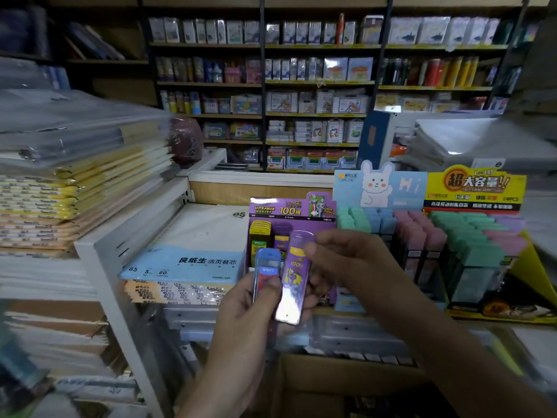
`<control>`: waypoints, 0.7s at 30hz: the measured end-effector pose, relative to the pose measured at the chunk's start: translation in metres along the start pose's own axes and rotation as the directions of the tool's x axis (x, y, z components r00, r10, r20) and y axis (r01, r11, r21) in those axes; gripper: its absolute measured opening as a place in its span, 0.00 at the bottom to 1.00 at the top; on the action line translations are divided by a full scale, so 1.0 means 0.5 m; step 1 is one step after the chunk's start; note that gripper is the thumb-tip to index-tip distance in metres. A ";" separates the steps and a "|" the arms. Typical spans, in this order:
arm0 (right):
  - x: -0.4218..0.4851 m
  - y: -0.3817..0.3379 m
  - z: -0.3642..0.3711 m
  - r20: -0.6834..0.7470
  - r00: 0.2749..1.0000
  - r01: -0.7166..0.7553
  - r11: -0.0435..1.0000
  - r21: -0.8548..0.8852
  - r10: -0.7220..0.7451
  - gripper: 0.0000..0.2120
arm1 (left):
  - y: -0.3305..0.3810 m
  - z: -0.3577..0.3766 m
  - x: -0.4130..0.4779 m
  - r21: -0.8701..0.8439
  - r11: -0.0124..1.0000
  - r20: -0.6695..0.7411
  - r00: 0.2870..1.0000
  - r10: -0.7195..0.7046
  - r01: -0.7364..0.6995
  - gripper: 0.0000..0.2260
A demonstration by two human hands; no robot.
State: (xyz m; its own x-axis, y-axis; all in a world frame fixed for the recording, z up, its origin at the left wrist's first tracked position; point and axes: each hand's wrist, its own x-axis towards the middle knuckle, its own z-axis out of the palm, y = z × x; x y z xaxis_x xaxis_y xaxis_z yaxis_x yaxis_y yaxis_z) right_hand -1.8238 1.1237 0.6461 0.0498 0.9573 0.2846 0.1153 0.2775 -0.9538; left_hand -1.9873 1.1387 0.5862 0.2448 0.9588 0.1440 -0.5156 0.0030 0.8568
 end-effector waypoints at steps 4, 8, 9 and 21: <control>0.001 0.001 -0.027 0.039 0.999 0.041 0.994 -0.104 -0.037 0.08 | -0.015 0.028 -0.013 0.026 0.999 -0.042 0.999 0.032 -0.031 0.12; 0.002 0.003 -0.045 0.069 0.996 0.062 0.991 -0.119 -0.054 0.07 | -0.023 0.037 -0.026 0.045 0.998 -0.045 0.998 0.050 -0.048 0.11; 0.002 0.003 -0.048 0.069 0.996 0.064 0.991 -0.116 -0.056 0.07 | -0.023 0.037 -0.027 0.065 0.996 -0.048 0.997 0.060 -0.056 0.11; 0.049 -0.003 -0.032 -0.124 0.980 0.114 0.951 -0.288 -0.155 0.03 | 0.029 -0.046 0.036 0.263 0.945 -0.068 0.973 0.220 -0.195 0.12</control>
State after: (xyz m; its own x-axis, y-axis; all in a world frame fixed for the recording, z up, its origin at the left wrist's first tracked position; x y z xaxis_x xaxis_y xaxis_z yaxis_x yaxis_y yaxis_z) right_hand -1.8070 1.1453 0.6559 0.1544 0.8851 0.4390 0.4007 0.3500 -0.8467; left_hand -2.0090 1.1624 0.5898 0.0697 0.9530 0.2949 -0.3194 -0.2587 0.9116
